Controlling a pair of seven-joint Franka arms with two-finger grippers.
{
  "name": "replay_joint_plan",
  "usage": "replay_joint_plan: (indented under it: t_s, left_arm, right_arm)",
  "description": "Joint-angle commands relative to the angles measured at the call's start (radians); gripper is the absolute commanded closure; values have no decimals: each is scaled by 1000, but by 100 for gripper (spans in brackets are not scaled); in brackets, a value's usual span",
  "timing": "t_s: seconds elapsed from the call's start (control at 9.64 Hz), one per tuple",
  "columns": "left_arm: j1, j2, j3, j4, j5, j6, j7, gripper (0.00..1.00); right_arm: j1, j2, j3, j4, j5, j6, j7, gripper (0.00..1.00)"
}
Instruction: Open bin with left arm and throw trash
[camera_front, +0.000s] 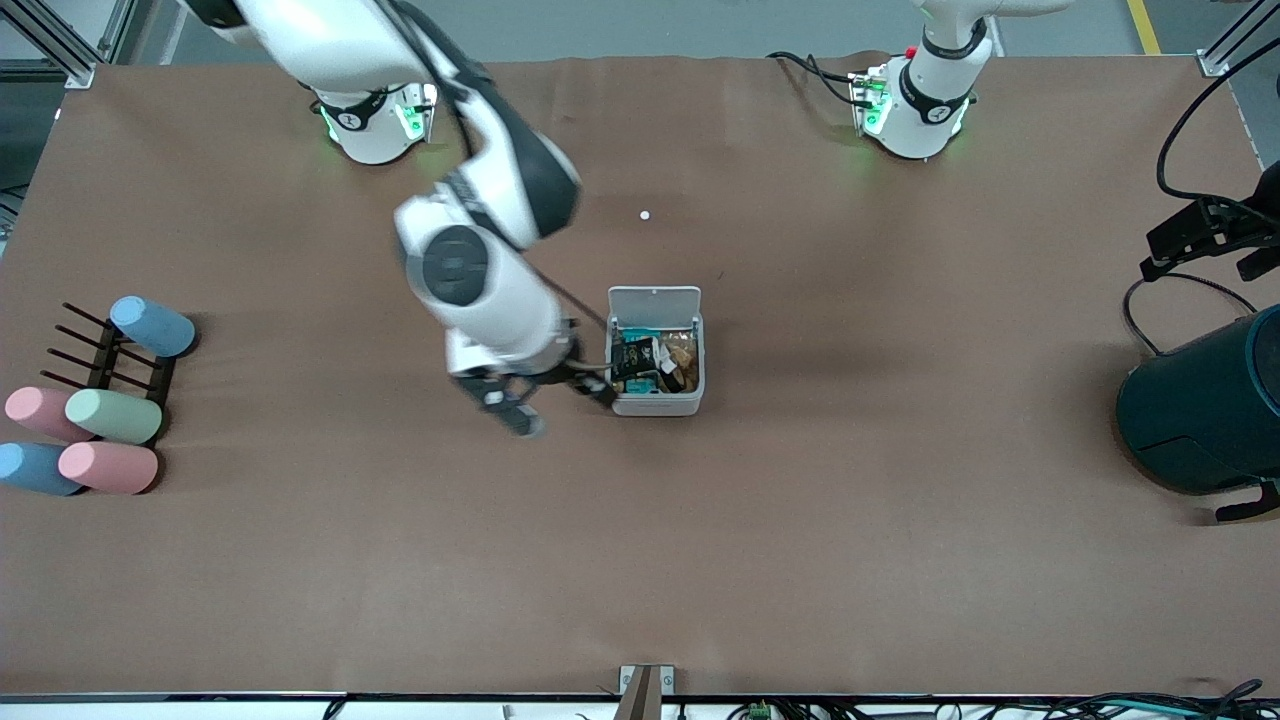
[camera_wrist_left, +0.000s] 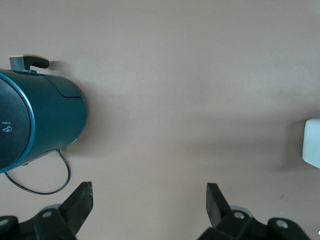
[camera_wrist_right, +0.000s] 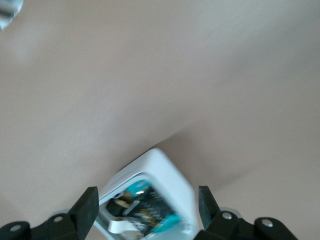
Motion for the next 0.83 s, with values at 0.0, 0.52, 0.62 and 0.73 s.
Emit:
replay_joint_plan:
  t_s: [0.0, 0.52, 0.62, 0.73]
  left_arm:
    - [2, 9, 0, 23, 1, -8, -4, 0]
    - [4, 11, 0, 20, 2, -8, -3, 0]
    - [2, 11, 0, 20, 2, -8, -4, 0]
    - [0, 11, 0, 20, 1, -8, -4, 0]
  right_arm:
    - [-136, -169, 20, -48, 15, -204, -195, 11]
    - [-441, -378, 15, -55, -2, -517, -730, 8]
    - [-515, -399, 17, -55, -4, -559, -886, 4]
    - [-546, -424, 17, -61, -43, -574, -999, 3]
